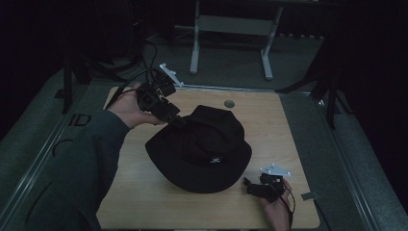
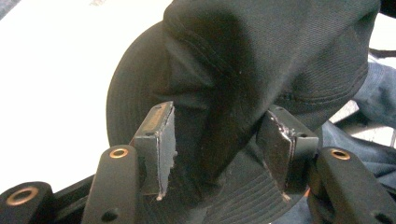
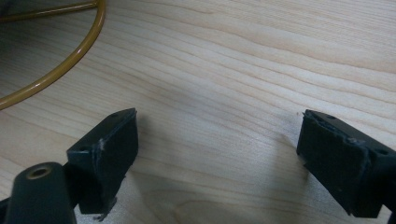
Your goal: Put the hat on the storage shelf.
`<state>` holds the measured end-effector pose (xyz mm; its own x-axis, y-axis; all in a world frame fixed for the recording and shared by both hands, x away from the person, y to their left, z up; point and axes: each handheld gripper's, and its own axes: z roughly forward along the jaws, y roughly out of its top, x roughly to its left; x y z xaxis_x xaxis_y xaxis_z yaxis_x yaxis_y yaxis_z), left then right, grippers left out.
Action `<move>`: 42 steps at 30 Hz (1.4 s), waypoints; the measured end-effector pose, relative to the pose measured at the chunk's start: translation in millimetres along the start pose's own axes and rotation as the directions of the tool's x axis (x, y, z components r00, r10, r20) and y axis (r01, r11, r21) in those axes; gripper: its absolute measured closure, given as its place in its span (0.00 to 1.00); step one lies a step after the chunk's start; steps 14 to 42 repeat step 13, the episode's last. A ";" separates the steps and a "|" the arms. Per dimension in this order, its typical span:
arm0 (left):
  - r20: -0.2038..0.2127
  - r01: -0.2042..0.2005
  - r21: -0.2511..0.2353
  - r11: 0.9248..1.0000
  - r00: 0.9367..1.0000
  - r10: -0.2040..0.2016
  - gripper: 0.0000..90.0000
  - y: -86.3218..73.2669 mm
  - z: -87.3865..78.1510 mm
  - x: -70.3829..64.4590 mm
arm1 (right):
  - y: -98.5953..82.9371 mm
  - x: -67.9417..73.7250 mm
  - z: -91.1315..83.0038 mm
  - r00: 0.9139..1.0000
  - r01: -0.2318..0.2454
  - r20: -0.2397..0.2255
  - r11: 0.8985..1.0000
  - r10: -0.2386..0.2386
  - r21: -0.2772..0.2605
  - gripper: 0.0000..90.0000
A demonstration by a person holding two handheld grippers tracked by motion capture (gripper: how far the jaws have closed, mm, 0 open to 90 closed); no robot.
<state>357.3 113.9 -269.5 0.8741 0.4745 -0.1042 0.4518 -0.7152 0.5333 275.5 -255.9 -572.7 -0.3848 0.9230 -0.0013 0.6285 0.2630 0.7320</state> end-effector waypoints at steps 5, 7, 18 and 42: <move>-0.016 0.033 -0.053 0.998 0.999 -0.034 0.53 -5.5 -12.2 4.5 | 0.0 0.0 -0.1 1.000 0.000 0.000 1.000 0.000 0.000 0.14; -0.019 0.043 -0.068 0.997 0.999 -0.044 0.53 -7.2 -16.1 6.0 | 0.0 0.0 0.0 1.000 0.000 0.000 1.000 0.000 0.000 0.14; -0.091 0.093 -0.131 0.987 0.990 -0.105 0.53 -20.3 -30.0 13.5 | 0.0 0.0 0.0 1.000 0.000 0.000 1.000 0.000 0.000 0.14; -0.091 0.093 -0.131 0.987 0.990 -0.105 0.53 -20.3 -30.0 13.5 | 0.0 0.0 0.0 1.000 0.000 0.000 1.000 0.000 0.000 0.14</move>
